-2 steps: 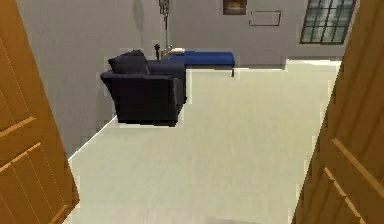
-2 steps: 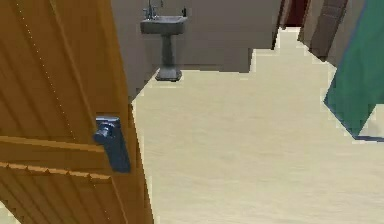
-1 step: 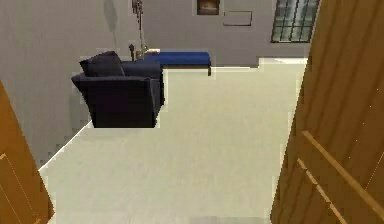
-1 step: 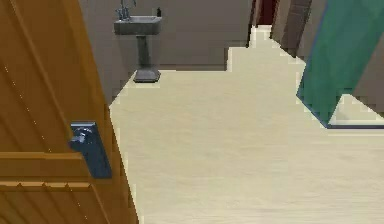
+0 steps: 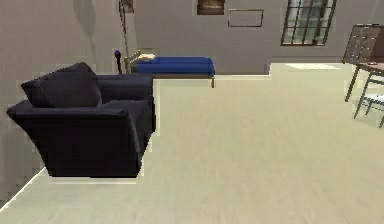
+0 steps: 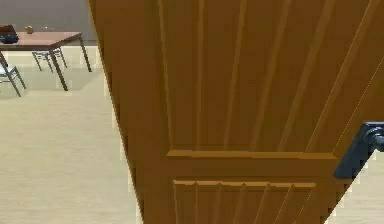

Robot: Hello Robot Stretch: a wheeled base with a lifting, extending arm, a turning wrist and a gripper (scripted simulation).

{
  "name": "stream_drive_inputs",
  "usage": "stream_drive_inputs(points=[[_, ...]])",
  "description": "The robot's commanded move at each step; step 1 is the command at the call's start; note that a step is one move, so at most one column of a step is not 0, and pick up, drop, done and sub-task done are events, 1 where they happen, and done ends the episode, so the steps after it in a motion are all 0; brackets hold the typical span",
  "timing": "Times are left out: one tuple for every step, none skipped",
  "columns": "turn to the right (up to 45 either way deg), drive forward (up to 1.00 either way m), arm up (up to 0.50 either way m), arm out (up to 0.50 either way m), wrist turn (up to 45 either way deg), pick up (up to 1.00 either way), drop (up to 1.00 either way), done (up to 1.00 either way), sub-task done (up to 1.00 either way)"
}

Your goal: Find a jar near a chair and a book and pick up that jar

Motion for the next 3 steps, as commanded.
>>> stream_drive_inputs(points=[[3.0,0.0,0.0,0.0,0.0,0.0,0.0,0.0,0.0],[0.0,0.5,0.0,0.0,0.0,0.0,0.0,0.0,0.0],[39.0,0.0,0.0,0.0,0.0,0.0,0.0,0.0,0.0]])
